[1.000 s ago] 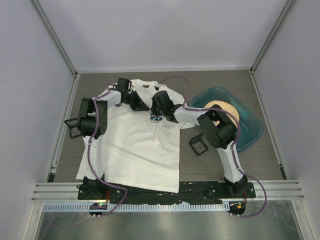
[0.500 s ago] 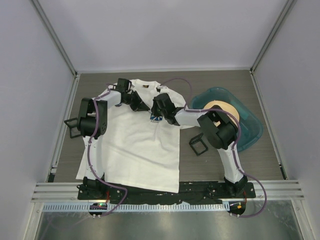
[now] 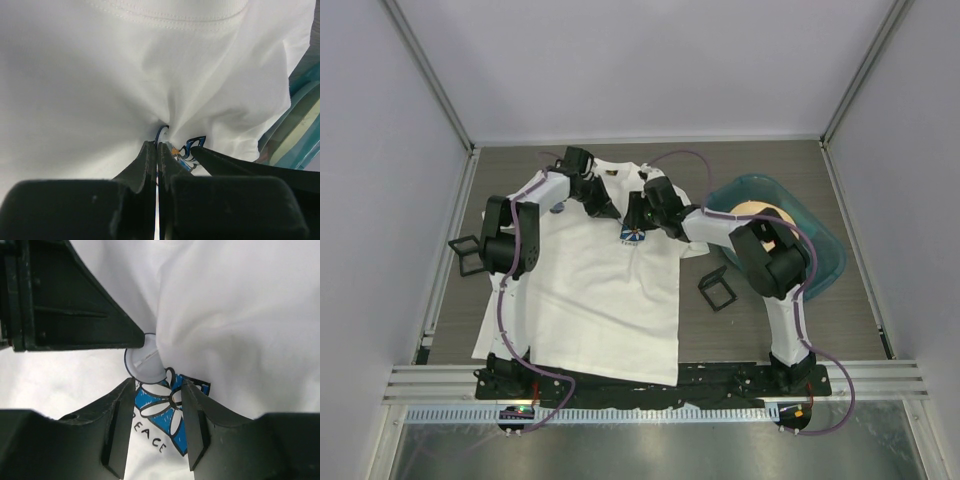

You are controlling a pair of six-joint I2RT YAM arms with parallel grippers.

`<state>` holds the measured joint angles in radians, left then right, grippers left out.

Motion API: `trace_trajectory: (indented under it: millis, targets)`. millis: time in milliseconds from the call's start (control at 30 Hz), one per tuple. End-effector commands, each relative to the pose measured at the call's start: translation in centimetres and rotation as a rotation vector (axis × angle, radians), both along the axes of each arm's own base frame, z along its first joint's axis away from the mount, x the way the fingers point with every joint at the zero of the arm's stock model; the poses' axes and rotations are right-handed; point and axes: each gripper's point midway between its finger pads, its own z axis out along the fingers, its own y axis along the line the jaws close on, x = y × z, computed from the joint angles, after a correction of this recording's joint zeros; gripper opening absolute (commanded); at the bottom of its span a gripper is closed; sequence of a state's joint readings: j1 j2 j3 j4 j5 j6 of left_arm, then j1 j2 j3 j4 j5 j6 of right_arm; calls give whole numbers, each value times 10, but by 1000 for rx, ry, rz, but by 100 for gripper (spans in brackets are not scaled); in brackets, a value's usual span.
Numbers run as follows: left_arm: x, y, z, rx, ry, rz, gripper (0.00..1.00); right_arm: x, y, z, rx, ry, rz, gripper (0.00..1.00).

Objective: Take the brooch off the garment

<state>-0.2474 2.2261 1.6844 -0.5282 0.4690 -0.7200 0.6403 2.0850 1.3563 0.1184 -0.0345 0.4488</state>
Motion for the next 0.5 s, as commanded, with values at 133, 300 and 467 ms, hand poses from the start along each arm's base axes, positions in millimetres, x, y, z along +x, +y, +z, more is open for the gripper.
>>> trace_trajectory:
  millis: [133, 300, 467]
  targets:
    - [1, 3, 21, 17, -25, 6, 0, -7, 9, 46, -6, -187, 132, 45]
    - [-1, -1, 22, -7, -3, 15, 0, -5, 16, 43, -114, -273, 137, 39]
    - [-1, -1, 24, -13, 0, 18, 0, 1, 23, 36, -228, -317, 152, 34]
